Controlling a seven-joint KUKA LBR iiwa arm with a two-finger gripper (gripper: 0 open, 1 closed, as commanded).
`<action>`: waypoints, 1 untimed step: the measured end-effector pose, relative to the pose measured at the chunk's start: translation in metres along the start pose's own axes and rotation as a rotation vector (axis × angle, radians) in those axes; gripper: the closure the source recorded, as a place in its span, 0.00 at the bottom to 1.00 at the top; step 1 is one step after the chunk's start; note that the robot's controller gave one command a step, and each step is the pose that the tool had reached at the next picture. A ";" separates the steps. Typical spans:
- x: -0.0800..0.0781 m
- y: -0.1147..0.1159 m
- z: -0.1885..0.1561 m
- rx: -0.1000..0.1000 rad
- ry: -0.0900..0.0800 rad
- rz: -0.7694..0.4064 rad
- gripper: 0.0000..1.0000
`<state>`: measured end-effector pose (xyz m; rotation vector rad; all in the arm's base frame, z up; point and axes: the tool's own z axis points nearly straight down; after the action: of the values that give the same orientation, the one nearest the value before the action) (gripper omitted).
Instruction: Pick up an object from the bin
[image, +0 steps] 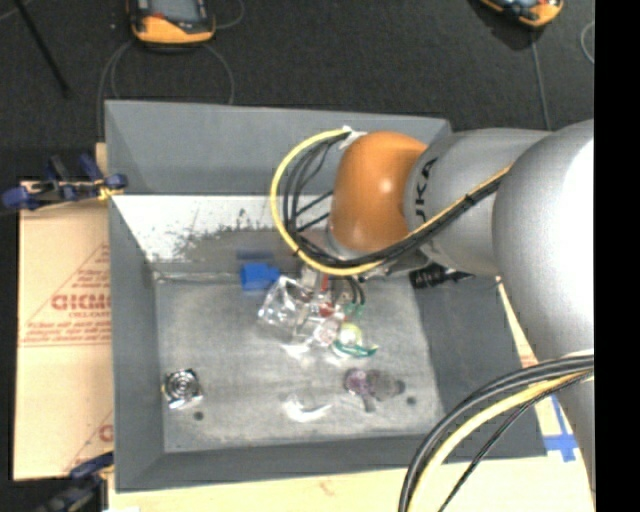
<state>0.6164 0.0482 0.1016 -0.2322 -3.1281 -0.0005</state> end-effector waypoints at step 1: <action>0.000 -0.001 -0.036 -0.001 -0.007 0.003 1.00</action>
Offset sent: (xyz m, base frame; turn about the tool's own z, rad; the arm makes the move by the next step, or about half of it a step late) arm 0.0000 -0.0001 0.0354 0.0000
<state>0.6167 0.0473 0.1380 -0.2368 -3.1351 -0.0018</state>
